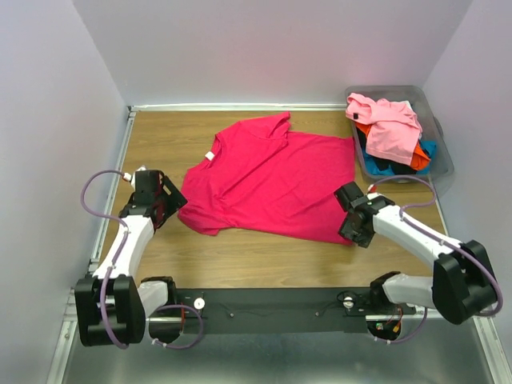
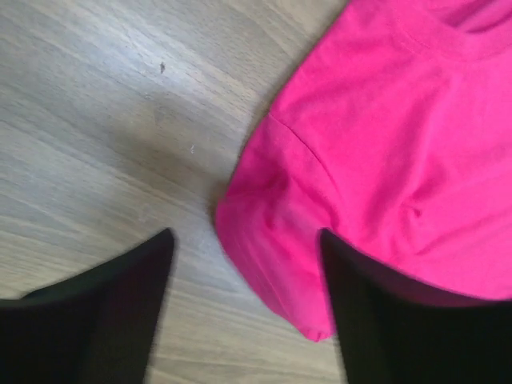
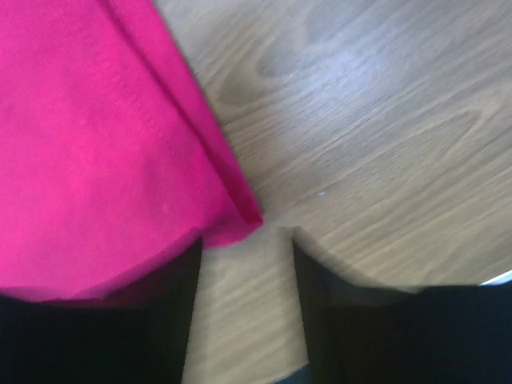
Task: Fold and stack the t-shirts
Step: Flatten the tshirt out
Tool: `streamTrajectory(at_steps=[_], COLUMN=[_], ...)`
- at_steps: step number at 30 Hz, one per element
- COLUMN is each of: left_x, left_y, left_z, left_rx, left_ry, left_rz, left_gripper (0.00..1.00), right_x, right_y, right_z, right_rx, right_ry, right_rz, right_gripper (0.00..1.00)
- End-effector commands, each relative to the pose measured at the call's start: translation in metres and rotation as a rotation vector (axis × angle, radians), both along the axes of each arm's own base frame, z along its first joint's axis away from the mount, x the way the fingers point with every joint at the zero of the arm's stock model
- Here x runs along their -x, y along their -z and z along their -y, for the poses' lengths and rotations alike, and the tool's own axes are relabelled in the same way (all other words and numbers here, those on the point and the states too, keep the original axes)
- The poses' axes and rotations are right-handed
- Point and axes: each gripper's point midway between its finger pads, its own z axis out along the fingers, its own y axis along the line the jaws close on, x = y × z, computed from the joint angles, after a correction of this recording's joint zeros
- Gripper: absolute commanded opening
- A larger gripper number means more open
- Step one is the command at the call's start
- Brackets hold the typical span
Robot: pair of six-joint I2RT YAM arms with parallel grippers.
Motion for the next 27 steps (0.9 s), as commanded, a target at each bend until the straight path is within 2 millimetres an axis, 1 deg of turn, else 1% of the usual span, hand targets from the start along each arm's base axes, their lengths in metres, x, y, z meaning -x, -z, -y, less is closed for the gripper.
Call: streamTrajectory(at_steps=[1, 2, 3, 4, 5, 6, 7, 8, 9, 10, 11, 12, 13, 14, 15, 16, 17, 18, 19, 20, 21, 22, 25, 26, 27], left_x=[-0.005, -0.007, -0.01, -0.013, -0.021, -0.025, -0.032, -0.033, -0.042, -0.046, -0.052, -0.062, -0.071, -0.076, -0.08, -0.088, -0.092, -0.096, -0.097, -0.105, -0.108, -0.109, -0.121, -0.121, -0.126], left_y=[-0.034, -0.039, -0.048, -0.049, -0.06, -0.063, -0.065, -0.061, -0.065, -0.054, -0.051, -0.054, -0.046, -0.041, -0.036, -0.025, -0.02, -0.016, 0.0, 0.001, 0.006, 0.023, 0.035, 0.047, 0.054], left_z=[-0.005, -0.007, -0.008, -0.012, -0.011, -0.008, -0.003, -0.001, 0.008, 0.016, 0.019, 0.035, 0.047, 0.055, 0.066, 0.074, 0.079, 0.083, 0.089, 0.092, 0.093, 0.091, 0.09, 0.088, 0.088], left_rx=[-0.005, -0.022, -0.035, -0.052, -0.06, -0.056, -0.06, -0.051, -0.05, -0.028, -0.02, -0.025, 0.001, 0.003, 0.005, 0.015, 0.02, 0.028, 0.047, 0.055, 0.058, 0.054, 0.048, 0.049, 0.049], left_ry=[-0.034, -0.027, -0.026, -0.026, -0.013, 0.01, 0.036, 0.044, 0.087, 0.117, 0.129, 0.187, 0.226, 0.248, 0.277, 0.291, 0.3, 0.306, 0.309, 0.311, 0.309, 0.298, 0.283, 0.272, 0.266], left_rz=[0.083, 0.09, 0.103, 0.101, 0.135, 0.149, 0.159, 0.146, 0.171, 0.141, 0.134, 0.152, 0.123, 0.106, 0.092, 0.065, 0.058, 0.052, 0.013, 0.023, 0.014, -0.026, -0.048, -0.078, -0.088], left_gripper=[0.91, 0.93, 0.93, 0.93, 0.93, 0.92, 0.86, 0.83, 0.76, 0.7, 0.64, 0.62, 0.57, 0.52, 0.5, 0.47, 0.42, 0.41, 0.4, 0.39, 0.35, 0.34, 0.32, 0.31, 0.31], right_x=[-0.017, -0.03, -0.038, -0.052, -0.06, -0.067, -0.079, -0.083, -0.091, -0.101, -0.107, -0.113, -0.122, -0.125, -0.135, -0.14, -0.144, -0.149, -0.157, -0.161, -0.164, -0.172, -0.182, -0.186, -0.191], right_y=[-0.033, -0.048, -0.057, -0.069, -0.073, -0.075, -0.074, -0.069, -0.067, -0.066, -0.063, -0.051, -0.048, -0.031, -0.032, -0.027, -0.023, -0.02, -0.013, -0.01, -0.006, -0.001, 0.009, 0.016, 0.018], right_z=[0.001, -0.002, -0.004, -0.007, -0.011, -0.016, -0.025, -0.03, -0.038, -0.05, -0.056, -0.062, -0.07, -0.072, -0.077, -0.079, -0.081, -0.083, -0.086, -0.088, -0.088, -0.091, -0.095, -0.097, -0.096], right_rx=[-0.006, -0.01, -0.003, 0.011, 0.009, 0.007, -0.006, -0.017, -0.035, -0.074, -0.093, -0.1, -0.118, -0.113, -0.114, -0.108, -0.104, -0.098, -0.088, -0.087, -0.08, -0.074, -0.067, -0.062, -0.059], right_ry=[-0.024, -0.041, -0.062, -0.104, -0.14, -0.172, -0.213, -0.241, -0.269, -0.303, -0.32, -0.332, -0.346, -0.351, -0.362, -0.377, -0.386, -0.396, -0.417, -0.426, -0.435, -0.451, -0.47, -0.477, -0.48], right_rz=[0.11, 0.156, 0.179, 0.208, 0.218, 0.226, 0.225, 0.217, 0.219, 0.239, 0.24, 0.213, 0.223, 0.181, 0.191, 0.186, 0.181, 0.18, 0.173, 0.172, 0.168, 0.165, 0.156, 0.143, 0.145], right_gripper=[0.64, 0.68, 0.7, 0.71, 0.71, 0.71, 0.7, 0.7, 0.68, 0.63, 0.6, 0.54, 0.51, 0.49, 0.47, 0.46, 0.45, 0.45, 0.44, 0.44, 0.43, 0.43, 0.43, 0.43, 0.43])
